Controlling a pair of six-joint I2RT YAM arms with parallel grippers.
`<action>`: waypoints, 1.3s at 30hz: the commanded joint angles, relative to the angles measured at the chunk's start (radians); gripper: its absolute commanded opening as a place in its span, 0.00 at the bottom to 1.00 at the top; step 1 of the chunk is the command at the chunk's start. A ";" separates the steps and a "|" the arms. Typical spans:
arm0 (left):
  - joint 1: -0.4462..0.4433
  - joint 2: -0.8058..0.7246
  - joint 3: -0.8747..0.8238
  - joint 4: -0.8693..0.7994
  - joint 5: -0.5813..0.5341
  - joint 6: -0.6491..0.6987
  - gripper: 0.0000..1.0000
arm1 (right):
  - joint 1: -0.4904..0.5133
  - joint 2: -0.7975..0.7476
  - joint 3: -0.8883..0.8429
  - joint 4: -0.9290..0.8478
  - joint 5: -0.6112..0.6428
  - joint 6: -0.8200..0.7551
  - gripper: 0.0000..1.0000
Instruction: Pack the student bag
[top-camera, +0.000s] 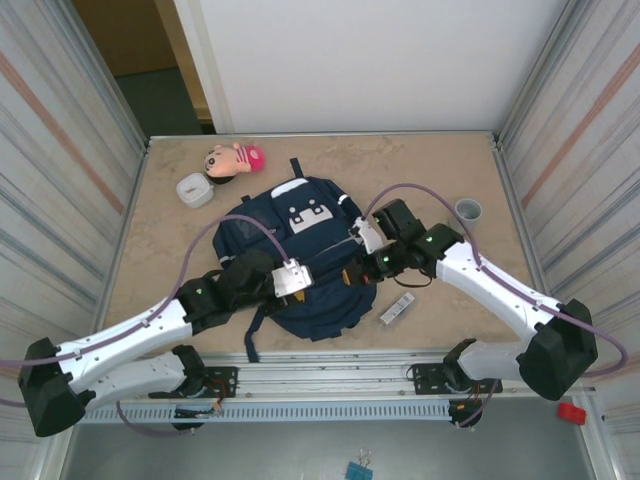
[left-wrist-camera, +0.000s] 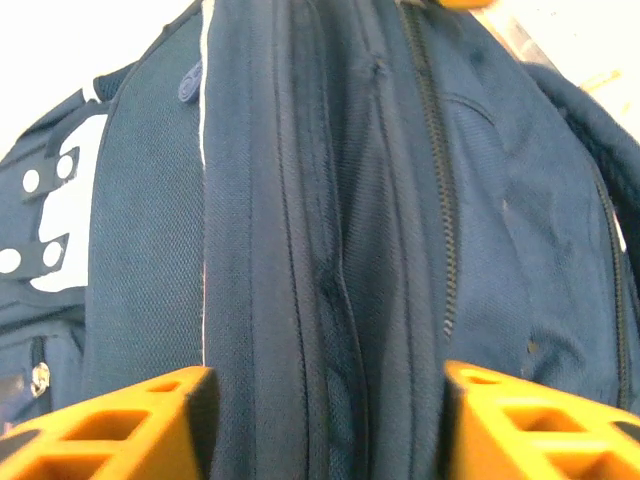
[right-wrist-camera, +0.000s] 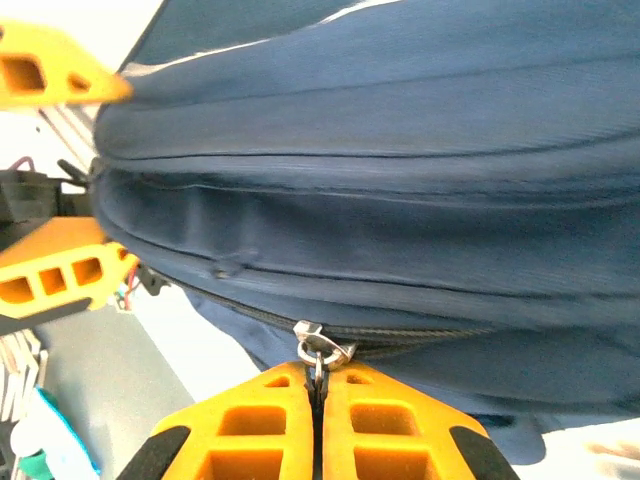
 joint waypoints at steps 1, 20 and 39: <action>-0.005 0.021 0.044 0.060 0.078 -0.025 0.64 | 0.049 -0.022 0.015 0.054 -0.037 0.040 0.00; -0.035 0.014 0.007 0.021 0.102 0.054 0.11 | -0.262 -0.048 -0.078 0.034 -0.120 -0.047 0.00; -0.101 0.125 0.183 0.111 0.046 -0.059 0.74 | -0.080 -0.043 -0.017 0.063 -0.136 -0.008 0.00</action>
